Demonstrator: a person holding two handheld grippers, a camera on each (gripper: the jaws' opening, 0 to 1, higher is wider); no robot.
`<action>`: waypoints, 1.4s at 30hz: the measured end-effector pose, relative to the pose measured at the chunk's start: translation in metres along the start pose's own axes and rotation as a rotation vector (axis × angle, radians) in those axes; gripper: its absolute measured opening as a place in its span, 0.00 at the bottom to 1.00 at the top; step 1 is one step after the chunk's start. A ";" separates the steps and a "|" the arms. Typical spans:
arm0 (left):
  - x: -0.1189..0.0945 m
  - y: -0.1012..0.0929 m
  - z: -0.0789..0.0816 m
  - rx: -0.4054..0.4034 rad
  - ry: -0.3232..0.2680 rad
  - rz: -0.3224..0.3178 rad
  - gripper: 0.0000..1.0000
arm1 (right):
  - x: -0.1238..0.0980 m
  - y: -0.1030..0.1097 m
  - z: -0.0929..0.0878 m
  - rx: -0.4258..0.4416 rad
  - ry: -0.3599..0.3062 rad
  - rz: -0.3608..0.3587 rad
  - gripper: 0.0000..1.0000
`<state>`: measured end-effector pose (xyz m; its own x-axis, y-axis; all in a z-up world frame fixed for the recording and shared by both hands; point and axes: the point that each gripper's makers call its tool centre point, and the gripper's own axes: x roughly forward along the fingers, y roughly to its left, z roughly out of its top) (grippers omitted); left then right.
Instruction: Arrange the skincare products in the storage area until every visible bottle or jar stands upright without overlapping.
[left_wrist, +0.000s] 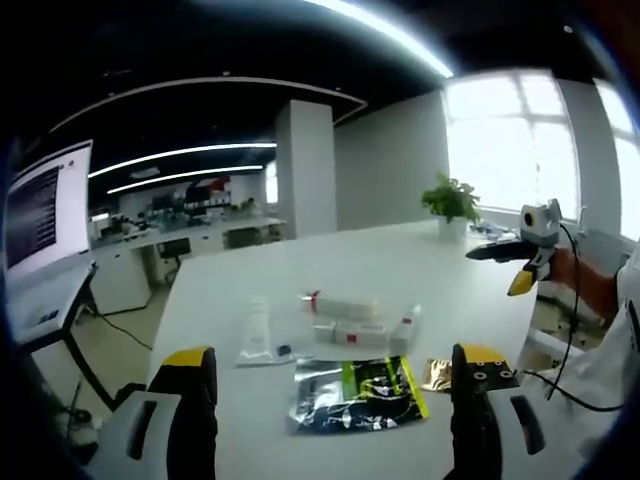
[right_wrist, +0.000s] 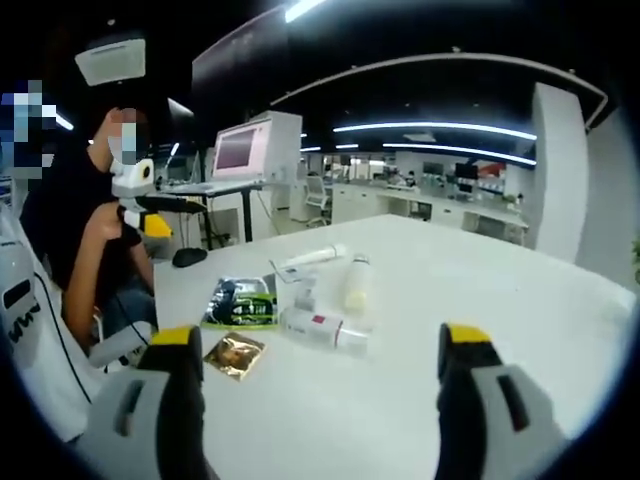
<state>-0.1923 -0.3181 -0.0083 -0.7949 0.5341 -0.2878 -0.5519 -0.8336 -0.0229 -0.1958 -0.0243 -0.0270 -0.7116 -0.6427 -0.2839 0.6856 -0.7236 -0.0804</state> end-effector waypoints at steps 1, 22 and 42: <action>0.000 -0.001 0.000 -0.002 0.002 -0.004 0.99 | -0.001 -0.001 -0.001 0.001 0.006 -0.003 0.99; 0.008 -0.017 0.002 0.045 0.015 -0.025 0.99 | 0.009 -0.004 -0.001 0.021 0.045 -0.015 0.99; 0.013 -0.012 -0.009 -0.005 0.018 -0.069 0.99 | 0.027 -0.026 0.012 0.054 0.030 -0.085 0.99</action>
<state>-0.1933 -0.3024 -0.0200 -0.7504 0.5879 -0.3021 -0.6039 -0.7956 -0.0481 -0.2348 -0.0263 -0.0213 -0.7616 -0.5709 -0.3066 0.6128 -0.7883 -0.0545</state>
